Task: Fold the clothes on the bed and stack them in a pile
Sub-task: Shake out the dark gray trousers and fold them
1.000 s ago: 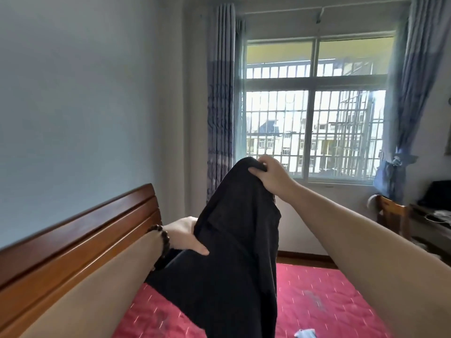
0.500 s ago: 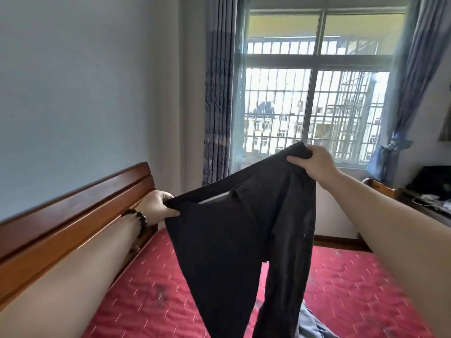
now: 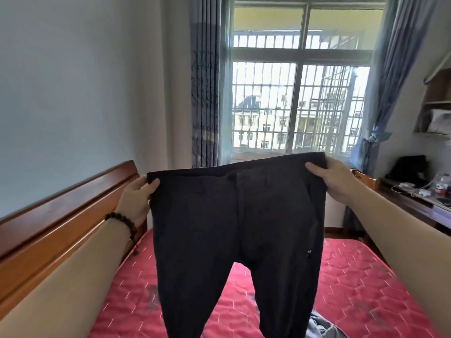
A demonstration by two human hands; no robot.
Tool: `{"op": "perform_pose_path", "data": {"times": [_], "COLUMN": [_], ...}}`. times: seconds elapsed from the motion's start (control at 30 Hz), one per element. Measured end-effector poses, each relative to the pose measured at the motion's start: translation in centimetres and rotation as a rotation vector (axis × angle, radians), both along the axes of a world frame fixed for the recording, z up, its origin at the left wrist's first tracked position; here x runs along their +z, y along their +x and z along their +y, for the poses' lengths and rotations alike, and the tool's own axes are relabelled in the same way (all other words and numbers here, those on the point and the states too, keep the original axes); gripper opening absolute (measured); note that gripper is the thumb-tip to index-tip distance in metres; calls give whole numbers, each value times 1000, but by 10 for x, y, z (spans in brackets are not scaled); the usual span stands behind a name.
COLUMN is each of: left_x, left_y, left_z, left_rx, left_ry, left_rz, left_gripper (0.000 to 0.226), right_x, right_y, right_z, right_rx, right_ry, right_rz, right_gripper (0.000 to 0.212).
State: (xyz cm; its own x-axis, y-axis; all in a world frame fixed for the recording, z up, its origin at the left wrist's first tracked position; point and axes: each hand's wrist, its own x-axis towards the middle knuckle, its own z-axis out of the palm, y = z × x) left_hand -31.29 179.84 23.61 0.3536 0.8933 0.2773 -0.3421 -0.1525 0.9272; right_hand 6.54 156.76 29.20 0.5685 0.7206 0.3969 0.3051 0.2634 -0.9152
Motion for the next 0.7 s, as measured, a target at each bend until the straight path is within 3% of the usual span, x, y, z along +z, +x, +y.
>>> {"op": "perform_pose_path", "data": {"times": [0.1, 0.2, 0.33, 0.43, 0.57, 0.7], "left_x": [0, 2, 9, 20, 35, 41], "left_y": [4, 14, 40, 61, 86, 98], "left_z": [-1, -14, -43, -75, -134, -190], "left_rx": [-107, -171, -68, -19, -111, -157], "left_ry": [-54, -155, -211, -171, -186, -42], "left_rz": [12, 24, -59, -43, -97, -38], "left_gripper": [18, 21, 20, 23, 28, 33], "right_x": [-16, -29, -31, -24, -21, -18], "right_y": [-4, -15, -46, -92, -157, -203], "right_z": [-2, -3, 7, 13, 6, -19], "right_rx": [9, -166, -324, -214, -12, 250], "right_ry": [37, 79, 90, 122, 190, 223], "right_rz": [162, 289, 390, 434, 449, 599], "right_gripper": [21, 25, 12, 12, 17, 28]}}
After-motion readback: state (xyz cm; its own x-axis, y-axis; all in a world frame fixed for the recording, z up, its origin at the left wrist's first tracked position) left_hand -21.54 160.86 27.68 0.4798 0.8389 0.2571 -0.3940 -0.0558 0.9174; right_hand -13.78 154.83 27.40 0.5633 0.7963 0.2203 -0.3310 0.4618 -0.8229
